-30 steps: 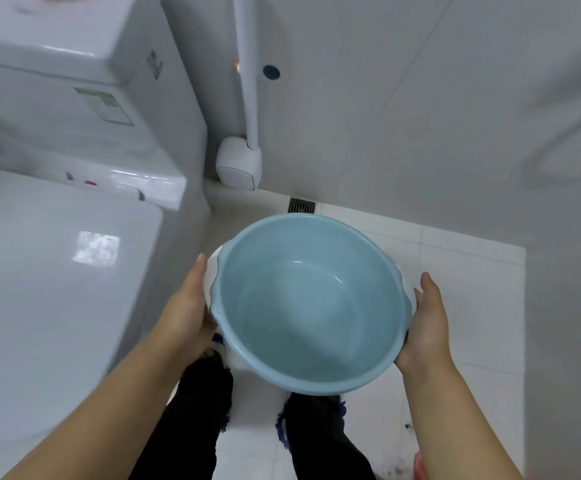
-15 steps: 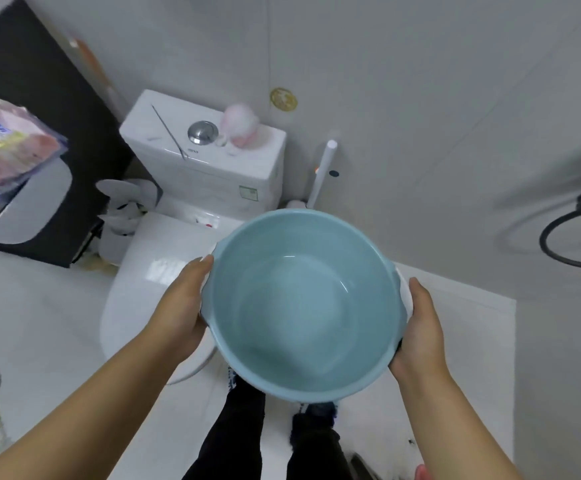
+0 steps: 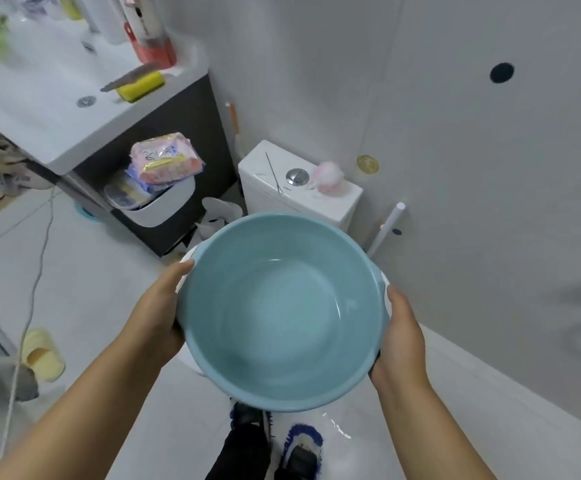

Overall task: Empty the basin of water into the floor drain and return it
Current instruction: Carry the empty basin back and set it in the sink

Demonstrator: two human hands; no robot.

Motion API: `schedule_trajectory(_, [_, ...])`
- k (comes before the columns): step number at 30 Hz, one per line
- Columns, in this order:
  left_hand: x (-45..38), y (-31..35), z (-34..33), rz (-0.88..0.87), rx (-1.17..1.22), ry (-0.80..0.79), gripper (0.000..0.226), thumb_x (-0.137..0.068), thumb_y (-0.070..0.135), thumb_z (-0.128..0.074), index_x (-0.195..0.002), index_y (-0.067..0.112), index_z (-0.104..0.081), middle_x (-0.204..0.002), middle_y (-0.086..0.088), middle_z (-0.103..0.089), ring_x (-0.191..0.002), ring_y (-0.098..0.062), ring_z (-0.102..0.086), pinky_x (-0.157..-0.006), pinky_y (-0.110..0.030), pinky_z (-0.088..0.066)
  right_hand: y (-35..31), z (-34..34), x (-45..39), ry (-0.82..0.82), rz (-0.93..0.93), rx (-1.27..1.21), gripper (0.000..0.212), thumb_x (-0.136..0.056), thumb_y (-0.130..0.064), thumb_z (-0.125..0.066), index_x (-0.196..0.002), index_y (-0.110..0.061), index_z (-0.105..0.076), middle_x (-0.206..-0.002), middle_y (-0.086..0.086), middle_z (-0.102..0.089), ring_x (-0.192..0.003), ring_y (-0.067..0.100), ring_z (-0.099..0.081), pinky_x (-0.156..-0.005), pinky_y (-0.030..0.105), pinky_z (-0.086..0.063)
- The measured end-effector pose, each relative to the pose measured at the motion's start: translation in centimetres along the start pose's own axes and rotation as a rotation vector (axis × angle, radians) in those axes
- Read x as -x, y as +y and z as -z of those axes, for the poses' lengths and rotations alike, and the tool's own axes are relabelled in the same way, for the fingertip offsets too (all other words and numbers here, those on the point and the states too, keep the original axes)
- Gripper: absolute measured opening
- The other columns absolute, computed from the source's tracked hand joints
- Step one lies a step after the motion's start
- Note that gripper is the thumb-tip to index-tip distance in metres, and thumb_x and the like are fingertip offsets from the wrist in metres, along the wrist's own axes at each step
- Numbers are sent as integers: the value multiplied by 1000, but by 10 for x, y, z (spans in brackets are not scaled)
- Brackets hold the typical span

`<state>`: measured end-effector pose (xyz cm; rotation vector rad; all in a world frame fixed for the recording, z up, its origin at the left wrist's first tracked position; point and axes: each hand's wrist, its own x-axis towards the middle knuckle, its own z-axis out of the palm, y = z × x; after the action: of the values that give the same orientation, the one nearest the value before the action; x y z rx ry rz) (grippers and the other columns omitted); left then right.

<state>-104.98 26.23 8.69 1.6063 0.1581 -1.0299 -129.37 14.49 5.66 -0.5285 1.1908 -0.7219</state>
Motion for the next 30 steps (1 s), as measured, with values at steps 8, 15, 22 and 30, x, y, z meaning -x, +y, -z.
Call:
schedule_trajectory(8, [3,40,74,-71,111,87,28,-93,36,-58,-112,19,-70,-90,-4,-79,-79,-22,-73,-71,-38,-54,5,-94,4,-82,60,106,45,-66,-44,-67,-84,-3,-59,-89,5,-61,-81,25,-57,-77,43,-48])
schedule_trajectory(15, [-36,98,170,-133,165,71,32,-93,34,-57,-118,17,-69,-94,-5,-78,-75,-22,-73,-65,-35,-56,38,-216,15,-45,86,120,30,-81,-42,-66,-101,-22,-74,-110,3,-75,-102,28,-72,-94,56,-53])
schedule_trajectory(22, [-98,181,289,-162,216,81,39,-93,33,-58,-128,15,-64,-117,-12,-72,-88,-26,-70,-68,-36,-55,85,-365,41,-66,115,145,14,-80,-40,-66,-83,-29,-74,-94,-2,-75,-93,26,-73,-88,52,-55])
schedule_trajectory(30, [-169,267,374,-201,307,117,38,-94,33,-57,-126,15,-65,-112,-9,-74,-83,-22,-73,-69,-37,-56,111,-514,29,-170,150,188,14,-74,-36,-69,-78,-24,-74,-85,5,-72,-78,27,-65,-75,44,-52])
